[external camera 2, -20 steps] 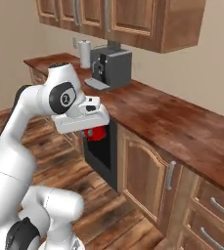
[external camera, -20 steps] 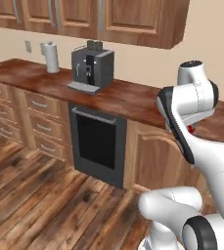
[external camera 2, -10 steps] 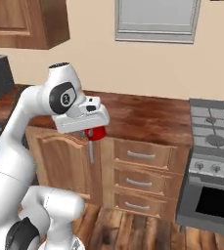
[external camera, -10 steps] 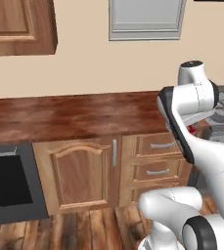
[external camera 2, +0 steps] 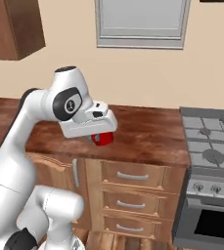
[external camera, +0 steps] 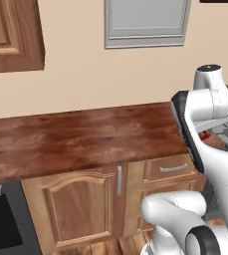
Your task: Clear the mugs and bowl far away from the sink.
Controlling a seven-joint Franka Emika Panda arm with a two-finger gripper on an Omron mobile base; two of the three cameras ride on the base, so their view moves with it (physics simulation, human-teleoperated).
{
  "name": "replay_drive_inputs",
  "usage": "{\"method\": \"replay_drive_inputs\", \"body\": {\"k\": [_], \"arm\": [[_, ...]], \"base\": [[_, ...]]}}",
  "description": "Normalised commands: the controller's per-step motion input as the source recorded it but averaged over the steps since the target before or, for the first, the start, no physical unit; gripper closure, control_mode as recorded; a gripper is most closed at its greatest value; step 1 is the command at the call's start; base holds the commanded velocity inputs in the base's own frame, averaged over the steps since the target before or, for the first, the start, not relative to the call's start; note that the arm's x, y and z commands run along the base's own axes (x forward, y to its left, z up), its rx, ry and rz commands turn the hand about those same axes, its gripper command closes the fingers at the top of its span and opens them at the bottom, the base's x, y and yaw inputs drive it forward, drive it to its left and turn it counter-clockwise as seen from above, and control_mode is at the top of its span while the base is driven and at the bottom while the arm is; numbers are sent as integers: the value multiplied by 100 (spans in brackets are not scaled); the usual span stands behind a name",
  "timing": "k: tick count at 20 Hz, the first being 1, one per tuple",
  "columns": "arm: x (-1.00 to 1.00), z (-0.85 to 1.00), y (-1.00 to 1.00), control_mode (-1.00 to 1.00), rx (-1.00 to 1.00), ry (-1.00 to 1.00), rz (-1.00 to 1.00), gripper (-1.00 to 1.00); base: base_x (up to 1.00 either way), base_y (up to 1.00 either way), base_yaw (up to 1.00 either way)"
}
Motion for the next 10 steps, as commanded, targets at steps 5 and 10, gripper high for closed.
{"method": "replay_drive_inputs", "body": {"k": [5,10], "arm": [[0,0,0,100,0,0,0,100],[0,0,0,100,0,0,0,100]], "base": [[83,32,3],[66,1,20]]}}
